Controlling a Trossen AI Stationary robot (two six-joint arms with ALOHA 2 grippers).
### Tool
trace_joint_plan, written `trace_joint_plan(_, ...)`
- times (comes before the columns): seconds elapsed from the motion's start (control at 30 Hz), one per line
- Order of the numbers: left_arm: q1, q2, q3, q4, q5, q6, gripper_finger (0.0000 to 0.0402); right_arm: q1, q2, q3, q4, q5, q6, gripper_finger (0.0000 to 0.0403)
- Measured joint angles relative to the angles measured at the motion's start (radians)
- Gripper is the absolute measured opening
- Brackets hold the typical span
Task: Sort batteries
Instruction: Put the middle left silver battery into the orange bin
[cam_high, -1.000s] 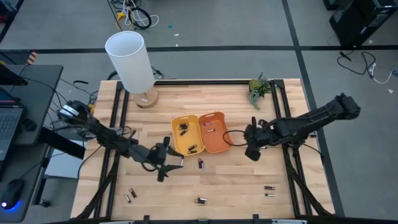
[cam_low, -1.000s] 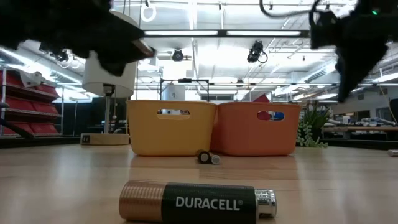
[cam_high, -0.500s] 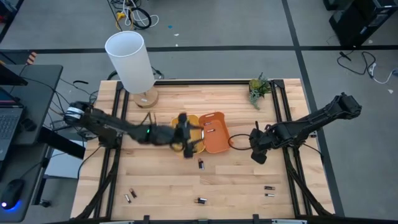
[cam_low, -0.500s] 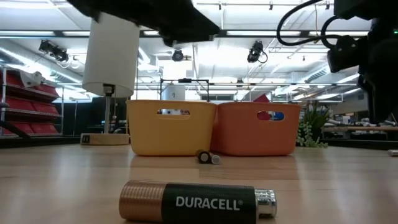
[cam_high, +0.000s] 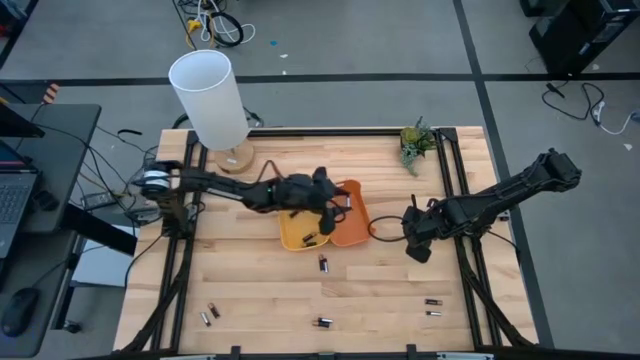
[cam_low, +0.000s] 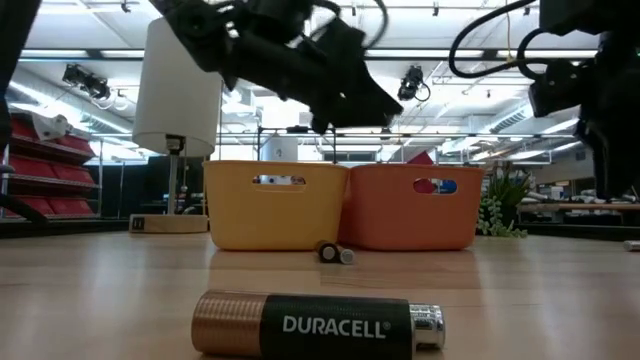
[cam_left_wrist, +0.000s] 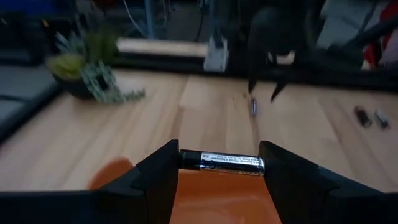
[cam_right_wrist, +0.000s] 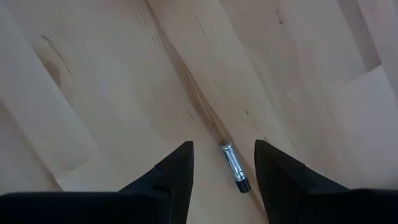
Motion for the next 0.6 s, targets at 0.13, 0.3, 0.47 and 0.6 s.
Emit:
trace_joint_plan(0.13,0.000,0.063,0.086,-0.134,0.005,-0.005,0.0224,0.000,0.000,0.000,-0.038,-0.009,0.006,0.0155)
trace_joint_plan(0.3,-0.002,0.084,0.155,-0.277,0.006,0.030,0.0237,0.000,0.001,0.000,-0.048,0.011,0.063,0.0154)
trace_joint_plan(0.47,-0.008,0.085,0.167,-0.311,0.004,0.050,0.0265,0.009,0.018,-0.015,-0.038,-0.006,0.056,0.0154)
trace_joint_plan(0.6,-0.008,0.084,0.167,-0.317,0.003,0.047,0.0269,0.025,0.040,-0.073,0.029,-0.043,0.078,0.0155)
